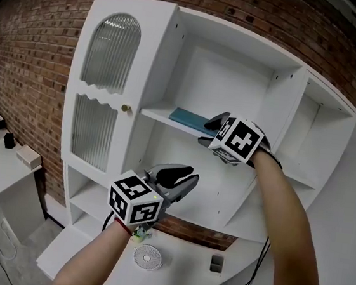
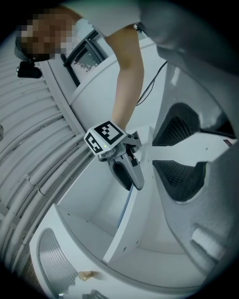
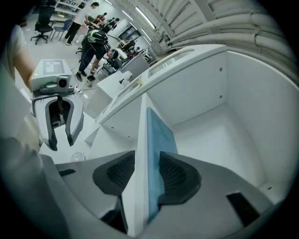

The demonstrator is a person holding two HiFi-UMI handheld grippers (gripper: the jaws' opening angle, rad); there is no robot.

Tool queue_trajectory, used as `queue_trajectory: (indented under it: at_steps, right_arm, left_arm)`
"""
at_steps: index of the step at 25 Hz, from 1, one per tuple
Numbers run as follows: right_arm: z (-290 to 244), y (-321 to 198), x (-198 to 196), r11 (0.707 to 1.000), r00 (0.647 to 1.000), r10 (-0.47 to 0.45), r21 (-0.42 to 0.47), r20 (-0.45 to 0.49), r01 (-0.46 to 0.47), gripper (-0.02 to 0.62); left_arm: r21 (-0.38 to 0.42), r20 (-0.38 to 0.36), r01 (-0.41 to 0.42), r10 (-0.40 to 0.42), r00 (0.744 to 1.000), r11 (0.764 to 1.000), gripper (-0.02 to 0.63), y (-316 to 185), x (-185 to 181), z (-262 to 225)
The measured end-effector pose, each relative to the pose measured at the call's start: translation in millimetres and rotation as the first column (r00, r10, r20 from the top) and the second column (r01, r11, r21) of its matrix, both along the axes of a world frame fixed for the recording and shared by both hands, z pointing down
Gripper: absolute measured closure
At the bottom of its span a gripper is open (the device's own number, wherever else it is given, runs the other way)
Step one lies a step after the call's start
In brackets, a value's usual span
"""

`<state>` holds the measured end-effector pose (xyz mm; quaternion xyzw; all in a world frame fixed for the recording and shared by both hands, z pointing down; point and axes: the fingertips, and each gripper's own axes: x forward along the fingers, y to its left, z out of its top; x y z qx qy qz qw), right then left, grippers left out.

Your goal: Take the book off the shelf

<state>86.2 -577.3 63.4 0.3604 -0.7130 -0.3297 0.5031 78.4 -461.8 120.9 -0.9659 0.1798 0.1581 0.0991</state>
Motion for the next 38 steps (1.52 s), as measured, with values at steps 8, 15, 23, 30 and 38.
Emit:
queue_trajectory:
  at_steps: [8, 15, 23, 30, 38]
  right_arm:
    - [-1.0, -0.2, -0.2, 1.000, 1.000, 0.021, -0.009, -0.020, -0.021, 0.446]
    - [-1.1, 6.5, 0.5, 1.000, 0.998, 0.028, 0.005, -0.065, -0.027, 0.464]
    - [-6.6, 20.7, -1.0, 0.996, 0.990, 0.026, 0.088, -0.139, -0.014, 0.529]
    - [-6.7, 31.6, 1.7, 0.988, 0.979, 0.027, 0.156, -0.200, 0.005, 0.535]
    - [-7.4, 53.2, 0.9, 0.984, 0.977, 0.008, 0.175, -0.213, 0.030, 0.537]
  left_arm:
    - [0.007, 0.006, -0.008, 0.008, 1.000, 1.000, 0.526, 2.5, 1.4, -3.8]
    - [0.009, 0.005, -0.010, 0.010, 1.000, 1.000, 0.525, 5.0, -1.3, -1.5]
    - [0.007, 0.007, -0.013, 0.013, 1.000, 1.000, 0.525, 8.5, 1.7, 0.6]
    - [0.001, 0.008, -0.009, 0.009, 1.000, 1.000, 0.525, 13.0, 5.2, -1.6]
    - [-0.013, 0.020, -0.012, 0.013, 1.000, 1.000, 0.525, 17.8, 12.0, 4.6]
